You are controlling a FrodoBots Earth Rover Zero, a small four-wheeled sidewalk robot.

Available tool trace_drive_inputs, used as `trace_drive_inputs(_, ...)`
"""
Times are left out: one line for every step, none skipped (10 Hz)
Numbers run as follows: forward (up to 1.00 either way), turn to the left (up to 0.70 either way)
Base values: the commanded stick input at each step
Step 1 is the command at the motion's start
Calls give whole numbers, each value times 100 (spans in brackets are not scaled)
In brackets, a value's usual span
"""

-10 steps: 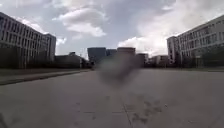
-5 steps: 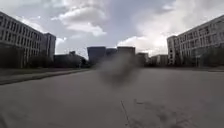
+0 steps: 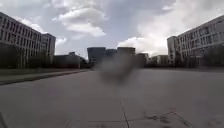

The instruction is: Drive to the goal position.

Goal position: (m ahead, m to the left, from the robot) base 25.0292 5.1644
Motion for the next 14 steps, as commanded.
trace_drive_inputs(70,0)
trace_drive_inputs(70,0)
trace_drive_inputs(70,0)
trace_drive_inputs(70,0)
trace_drive_inputs(70,0)
trace_drive_inputs(70,0)
trace_drive_inputs(70,0)
trace_drive_inputs(70,0)
trace_drive_inputs(70,0)
trace_drive_inputs(70,0)
trace_drive_inputs(70,0)
trace_drive_inputs(70,0)
trace_drive_inputs(70,0)
trace_drive_inputs(70,0)
